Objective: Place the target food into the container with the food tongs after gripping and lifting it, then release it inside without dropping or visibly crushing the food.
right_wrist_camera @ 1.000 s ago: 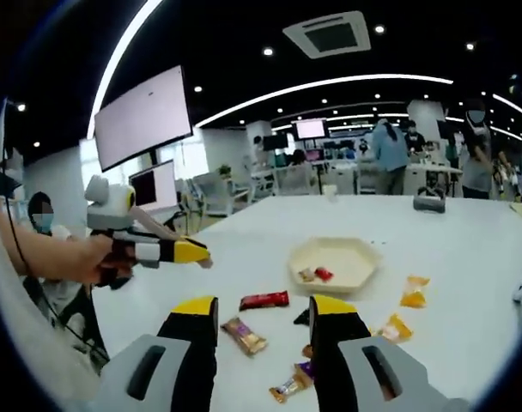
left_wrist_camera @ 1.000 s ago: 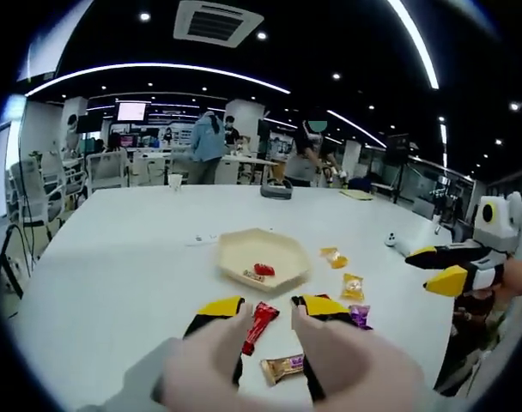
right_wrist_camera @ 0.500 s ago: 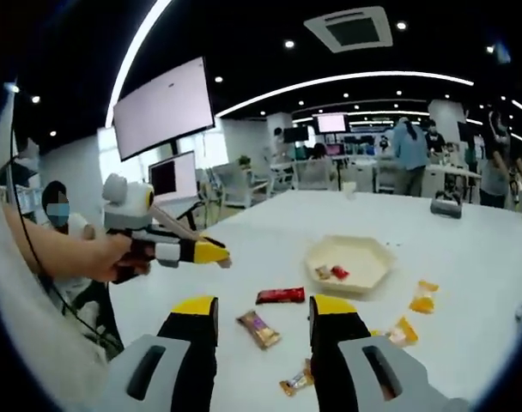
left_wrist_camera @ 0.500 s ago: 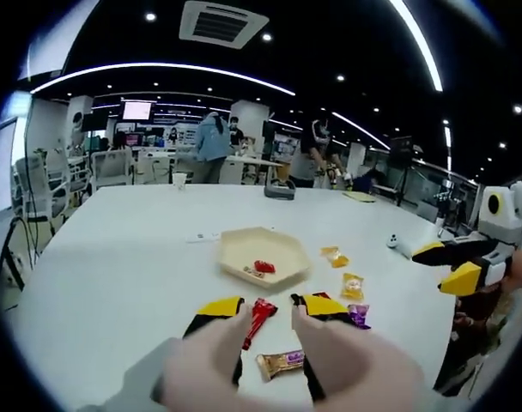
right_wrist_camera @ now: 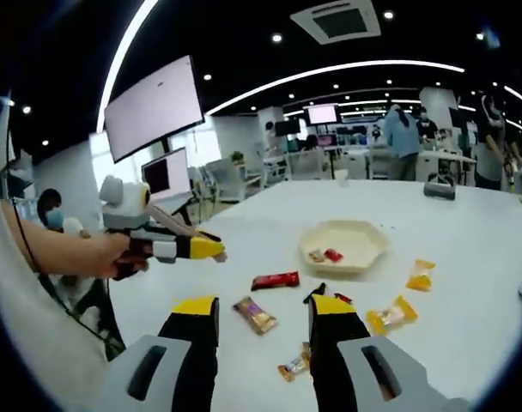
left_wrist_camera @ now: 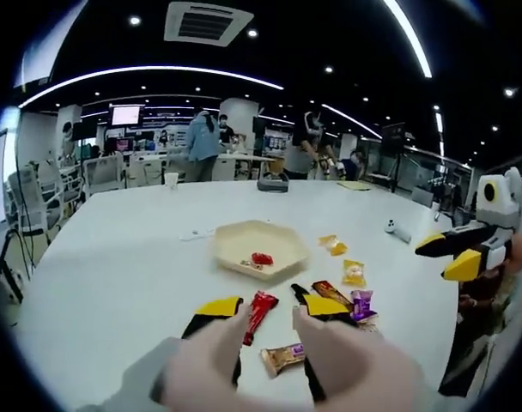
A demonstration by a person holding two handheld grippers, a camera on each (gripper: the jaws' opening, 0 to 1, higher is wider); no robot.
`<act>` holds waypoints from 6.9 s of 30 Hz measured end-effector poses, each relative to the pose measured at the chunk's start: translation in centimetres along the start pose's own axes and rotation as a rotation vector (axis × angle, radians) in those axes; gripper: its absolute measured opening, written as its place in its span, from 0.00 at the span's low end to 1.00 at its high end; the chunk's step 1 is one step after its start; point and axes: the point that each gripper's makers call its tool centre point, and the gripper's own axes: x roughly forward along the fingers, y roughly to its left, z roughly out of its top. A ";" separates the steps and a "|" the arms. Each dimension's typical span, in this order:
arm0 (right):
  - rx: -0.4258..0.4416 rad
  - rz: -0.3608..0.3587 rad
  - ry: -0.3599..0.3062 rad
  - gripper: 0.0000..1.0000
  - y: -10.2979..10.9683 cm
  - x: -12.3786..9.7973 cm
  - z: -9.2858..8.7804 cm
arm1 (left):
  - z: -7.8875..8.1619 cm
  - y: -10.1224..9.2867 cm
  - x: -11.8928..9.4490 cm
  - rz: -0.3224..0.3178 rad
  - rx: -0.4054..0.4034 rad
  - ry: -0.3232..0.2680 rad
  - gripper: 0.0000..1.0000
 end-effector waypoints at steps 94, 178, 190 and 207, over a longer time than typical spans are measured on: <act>0.097 -0.106 0.060 0.35 3.1 3.5 -2.9 | -5.4 2.0 4.9 -0.088 0.017 0.066 0.19; 0.064 -0.202 0.017 0.36 0.8 3.1 -1.8 | 1.9 1.2 2.6 -0.132 -0.045 -0.081 0.20; 0.092 -0.224 0.022 0.35 0.7 2.2 -3.1 | 3.1 0.8 4.6 -0.152 -0.041 -0.066 0.20; 0.087 -0.282 0.011 0.35 -2.1 0.0 -0.9 | 4.1 1.5 9.1 -0.146 -0.057 -0.021 0.20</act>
